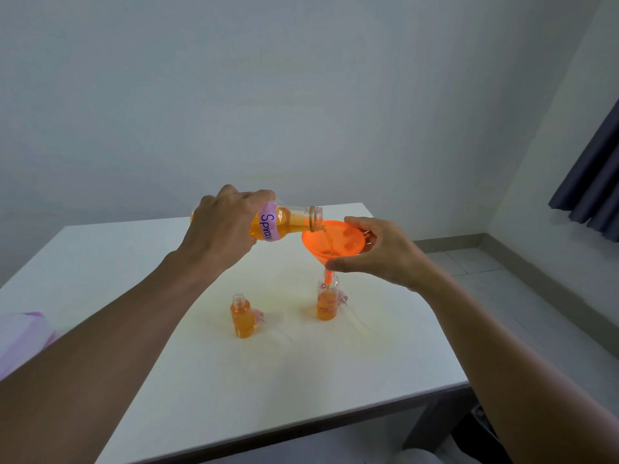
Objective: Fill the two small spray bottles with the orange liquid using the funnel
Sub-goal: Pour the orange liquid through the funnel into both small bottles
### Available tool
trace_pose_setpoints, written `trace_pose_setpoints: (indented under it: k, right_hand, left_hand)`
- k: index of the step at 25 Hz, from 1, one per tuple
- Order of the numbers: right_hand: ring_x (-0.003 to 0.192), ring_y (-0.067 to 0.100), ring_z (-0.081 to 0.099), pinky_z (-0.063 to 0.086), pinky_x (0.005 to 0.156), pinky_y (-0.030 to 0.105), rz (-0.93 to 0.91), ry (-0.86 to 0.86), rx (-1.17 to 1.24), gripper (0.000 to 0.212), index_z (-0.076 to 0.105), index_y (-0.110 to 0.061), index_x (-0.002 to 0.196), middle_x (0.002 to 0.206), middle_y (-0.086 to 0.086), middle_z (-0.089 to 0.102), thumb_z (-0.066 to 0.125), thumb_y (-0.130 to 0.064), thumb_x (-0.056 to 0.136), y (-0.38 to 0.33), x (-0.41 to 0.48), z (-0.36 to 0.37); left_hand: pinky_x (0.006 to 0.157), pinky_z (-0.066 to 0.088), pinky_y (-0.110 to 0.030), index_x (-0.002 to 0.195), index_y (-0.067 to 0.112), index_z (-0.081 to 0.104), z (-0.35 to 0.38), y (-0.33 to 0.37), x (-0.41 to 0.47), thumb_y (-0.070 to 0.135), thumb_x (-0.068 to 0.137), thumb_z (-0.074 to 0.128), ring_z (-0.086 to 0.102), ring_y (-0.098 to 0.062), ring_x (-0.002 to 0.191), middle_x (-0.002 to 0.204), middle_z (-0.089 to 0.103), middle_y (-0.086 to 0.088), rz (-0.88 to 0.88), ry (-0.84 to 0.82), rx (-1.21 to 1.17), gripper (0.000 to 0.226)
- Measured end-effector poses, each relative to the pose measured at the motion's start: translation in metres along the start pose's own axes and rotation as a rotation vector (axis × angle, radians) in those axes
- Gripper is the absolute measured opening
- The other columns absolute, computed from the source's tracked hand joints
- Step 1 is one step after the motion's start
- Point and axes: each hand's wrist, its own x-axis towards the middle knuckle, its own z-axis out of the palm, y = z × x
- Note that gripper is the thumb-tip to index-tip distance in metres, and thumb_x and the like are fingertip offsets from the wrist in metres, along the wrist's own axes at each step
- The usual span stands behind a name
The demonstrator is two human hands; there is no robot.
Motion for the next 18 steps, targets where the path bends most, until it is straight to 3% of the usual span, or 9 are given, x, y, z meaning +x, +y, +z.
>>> trace_pose_setpoints:
  k: [13, 18]
  right_hand:
    - [0.114, 0.013, 0.061, 0.056, 0.099, 0.039, -0.012, 0.000, -0.013, 0.124, 0.050, -0.025, 0.147, 0.136, -0.007, 0.059, 0.084, -0.072, 0.038, -0.0036, -0.0011, -0.0012]
    - [0.113, 0.012, 0.062, 0.056, 0.097, 0.038, -0.010, 0.003, -0.015, 0.123, 0.050, -0.026, 0.147, 0.134, -0.008, 0.060, 0.084, -0.073, 0.038, -0.0034, -0.0011, -0.0008]
  left_hand:
    - [0.070, 0.046, -0.041, 0.124, 0.020, 0.062, 0.0021, -0.0027, 0.0002, 0.004, 0.068, 0.084, 0.058, -0.036, 0.089, 0.098, 0.068, -0.008, -0.002, 0.006, 0.003, 0.063]
    - [0.068, 0.046, -0.042, 0.120, 0.019, 0.064, 0.0023, -0.0034, 0.0007, 0.002, 0.064, 0.086, 0.059, -0.038, 0.086, 0.093, 0.069, -0.008, 0.012, 0.008, 0.007, 0.063]
